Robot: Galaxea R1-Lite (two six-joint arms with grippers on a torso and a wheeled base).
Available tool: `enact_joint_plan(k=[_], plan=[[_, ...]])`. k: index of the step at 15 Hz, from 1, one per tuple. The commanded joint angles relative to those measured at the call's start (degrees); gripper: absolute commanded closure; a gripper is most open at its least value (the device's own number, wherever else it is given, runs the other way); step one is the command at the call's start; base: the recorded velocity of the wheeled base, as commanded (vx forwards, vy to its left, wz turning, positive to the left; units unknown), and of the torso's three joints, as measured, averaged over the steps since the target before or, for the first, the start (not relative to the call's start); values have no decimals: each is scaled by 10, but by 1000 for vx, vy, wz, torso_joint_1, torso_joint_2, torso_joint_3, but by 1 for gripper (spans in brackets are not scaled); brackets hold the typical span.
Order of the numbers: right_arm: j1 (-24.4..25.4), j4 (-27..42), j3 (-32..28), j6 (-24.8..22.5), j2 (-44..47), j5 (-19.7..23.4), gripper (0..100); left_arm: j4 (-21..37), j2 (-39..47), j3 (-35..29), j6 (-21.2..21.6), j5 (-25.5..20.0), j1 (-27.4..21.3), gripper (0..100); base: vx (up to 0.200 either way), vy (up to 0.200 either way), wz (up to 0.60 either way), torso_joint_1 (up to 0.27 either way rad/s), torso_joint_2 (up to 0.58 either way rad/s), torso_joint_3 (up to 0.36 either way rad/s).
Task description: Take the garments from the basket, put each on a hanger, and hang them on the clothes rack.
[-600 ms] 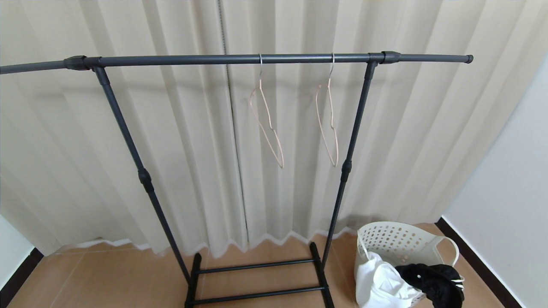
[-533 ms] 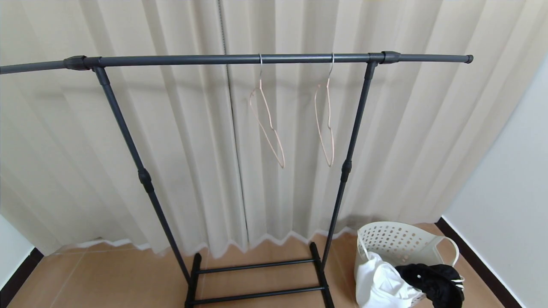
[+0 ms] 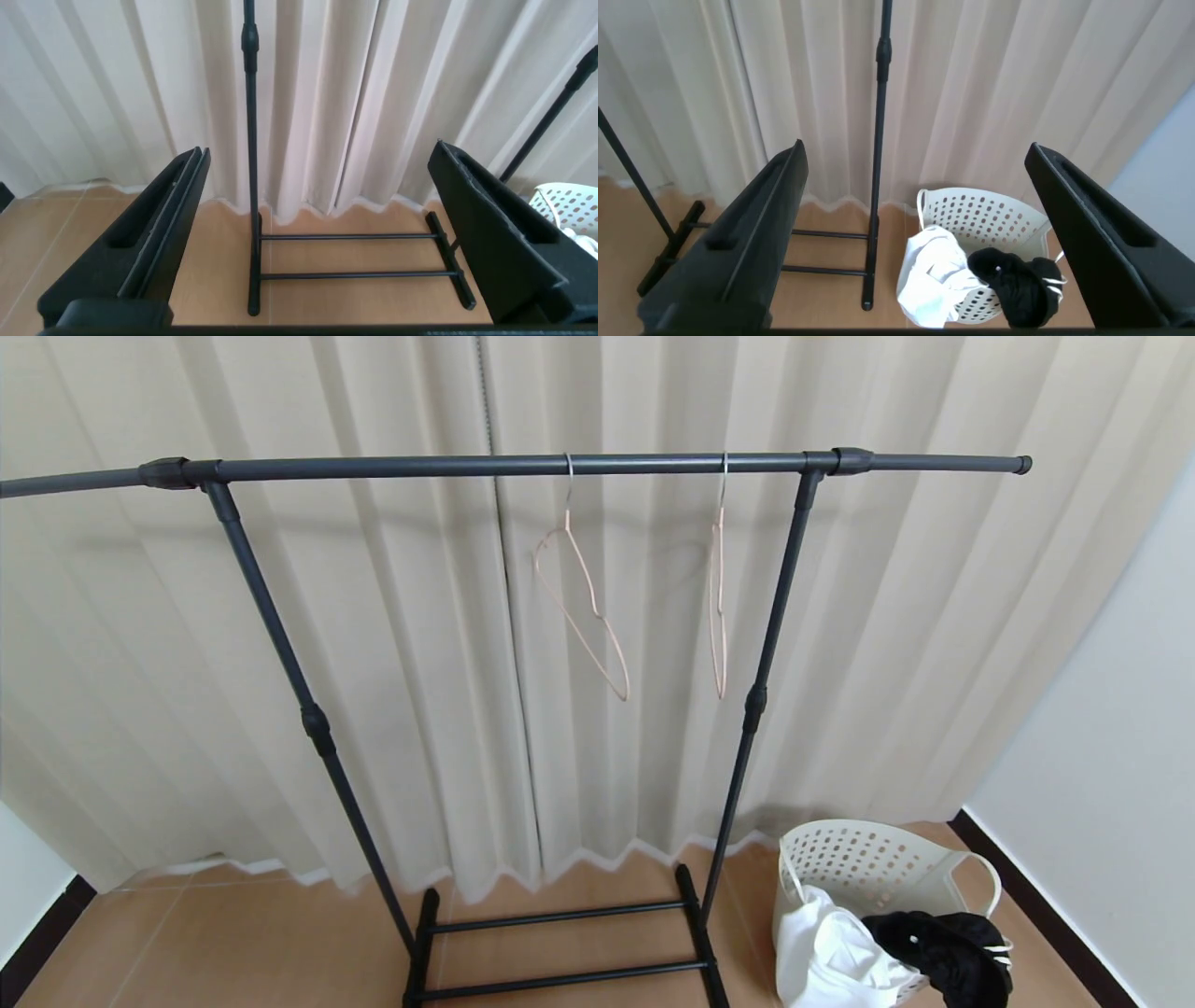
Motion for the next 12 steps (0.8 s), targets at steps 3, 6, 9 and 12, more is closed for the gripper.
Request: enact_joint_plan(k=[3,6,9,12], plan=[[0,0,0,1,0,1,0,0,1,0,-1,0,0,0,0,0,0,-22,56,35],[0,0,0,0,0,2,0,1,1,0,0,0,0,0,0,0,0,-149,413,269],[0,0,0,4,0,0,0,1,1,0,0,-1,0,0,0,0,0,-160,502,336],[0,0,0,2,0,1,0,0,1,0,0,0,0,0,0,0,0,-150,509,349]])
